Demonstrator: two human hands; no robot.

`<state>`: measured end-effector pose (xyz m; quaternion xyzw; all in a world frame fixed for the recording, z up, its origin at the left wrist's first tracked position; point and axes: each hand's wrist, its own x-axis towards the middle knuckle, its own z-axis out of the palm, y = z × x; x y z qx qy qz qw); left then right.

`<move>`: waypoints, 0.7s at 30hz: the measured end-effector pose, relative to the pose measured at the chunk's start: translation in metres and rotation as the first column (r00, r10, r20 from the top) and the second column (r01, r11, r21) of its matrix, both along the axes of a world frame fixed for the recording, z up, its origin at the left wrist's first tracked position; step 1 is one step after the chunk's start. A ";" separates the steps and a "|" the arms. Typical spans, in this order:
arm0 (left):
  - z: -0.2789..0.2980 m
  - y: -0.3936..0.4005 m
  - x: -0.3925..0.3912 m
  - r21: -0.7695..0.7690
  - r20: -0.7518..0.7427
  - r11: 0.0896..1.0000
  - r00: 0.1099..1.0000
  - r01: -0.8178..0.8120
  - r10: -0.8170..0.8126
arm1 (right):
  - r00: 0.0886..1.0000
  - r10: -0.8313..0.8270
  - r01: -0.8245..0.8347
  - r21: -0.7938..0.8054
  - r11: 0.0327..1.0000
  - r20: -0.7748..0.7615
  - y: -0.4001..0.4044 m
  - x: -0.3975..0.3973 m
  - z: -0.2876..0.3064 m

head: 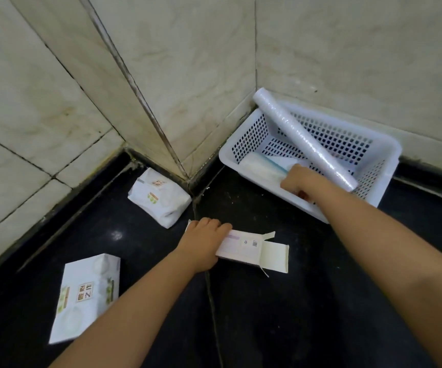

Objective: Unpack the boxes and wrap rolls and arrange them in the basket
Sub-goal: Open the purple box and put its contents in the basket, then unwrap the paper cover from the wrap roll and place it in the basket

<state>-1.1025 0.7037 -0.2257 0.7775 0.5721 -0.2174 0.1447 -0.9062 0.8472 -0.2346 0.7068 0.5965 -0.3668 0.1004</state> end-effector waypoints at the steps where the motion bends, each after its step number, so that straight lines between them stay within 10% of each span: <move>1: 0.003 -0.001 0.002 -0.005 -0.002 1.000 1.000 -0.008 0.008 | 1.000 -0.003 0.003 0.004 1.000 -0.004 -0.002 0.002 0.004; 12: 0.045 -0.047 0.038 0.192 0.037 0.979 0.996 0.073 -0.082 | 0.997 0.044 -0.018 0.405 0.914 -0.056 -0.140 0.063 0.067; 21: 0.068 -0.124 0.223 0.406 0.130 0.809 0.849 0.425 -0.512 | 0.967 -0.197 0.080 0.548 0.832 0.158 -0.367 0.194 0.096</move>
